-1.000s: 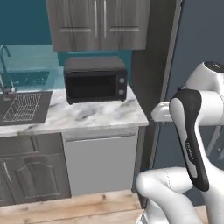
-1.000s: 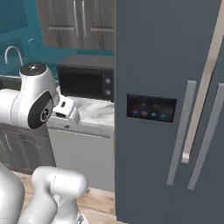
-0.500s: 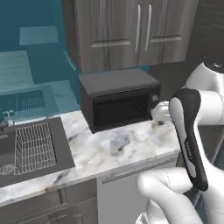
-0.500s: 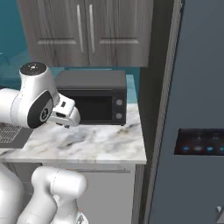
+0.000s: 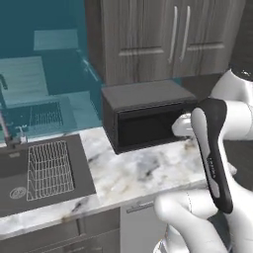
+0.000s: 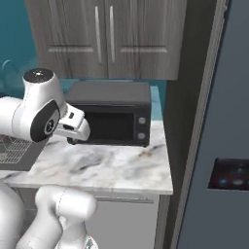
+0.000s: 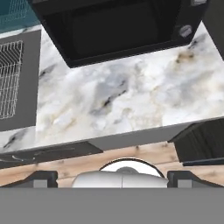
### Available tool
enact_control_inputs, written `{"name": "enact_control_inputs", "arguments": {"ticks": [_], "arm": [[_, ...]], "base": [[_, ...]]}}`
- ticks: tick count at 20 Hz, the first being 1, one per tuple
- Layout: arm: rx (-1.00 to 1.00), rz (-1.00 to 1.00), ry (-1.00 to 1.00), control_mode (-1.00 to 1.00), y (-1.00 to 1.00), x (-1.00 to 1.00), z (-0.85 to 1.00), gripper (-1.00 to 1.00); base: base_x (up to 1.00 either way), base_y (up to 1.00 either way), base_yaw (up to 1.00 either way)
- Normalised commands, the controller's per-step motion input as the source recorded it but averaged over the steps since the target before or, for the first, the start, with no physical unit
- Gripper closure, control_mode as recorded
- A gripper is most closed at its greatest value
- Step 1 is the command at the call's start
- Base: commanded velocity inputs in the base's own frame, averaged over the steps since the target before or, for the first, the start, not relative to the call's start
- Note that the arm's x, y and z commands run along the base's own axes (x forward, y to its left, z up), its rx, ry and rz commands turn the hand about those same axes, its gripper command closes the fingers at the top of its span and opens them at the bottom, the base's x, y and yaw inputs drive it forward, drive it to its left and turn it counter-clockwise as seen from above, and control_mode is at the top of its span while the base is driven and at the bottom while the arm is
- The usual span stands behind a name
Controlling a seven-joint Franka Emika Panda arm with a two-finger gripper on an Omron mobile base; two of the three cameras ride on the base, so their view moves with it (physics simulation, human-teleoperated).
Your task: Navigate to the toaster oven.
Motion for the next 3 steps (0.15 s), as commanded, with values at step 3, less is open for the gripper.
{"name": "enact_control_inputs", "arguments": {"ticks": [3], "arm": [[0.0, 0.0, 0.0, 1.0, 0.0, 0.0, 0.0, -1.0]], "base": [[0.45, -0.52, 0.21]]}}
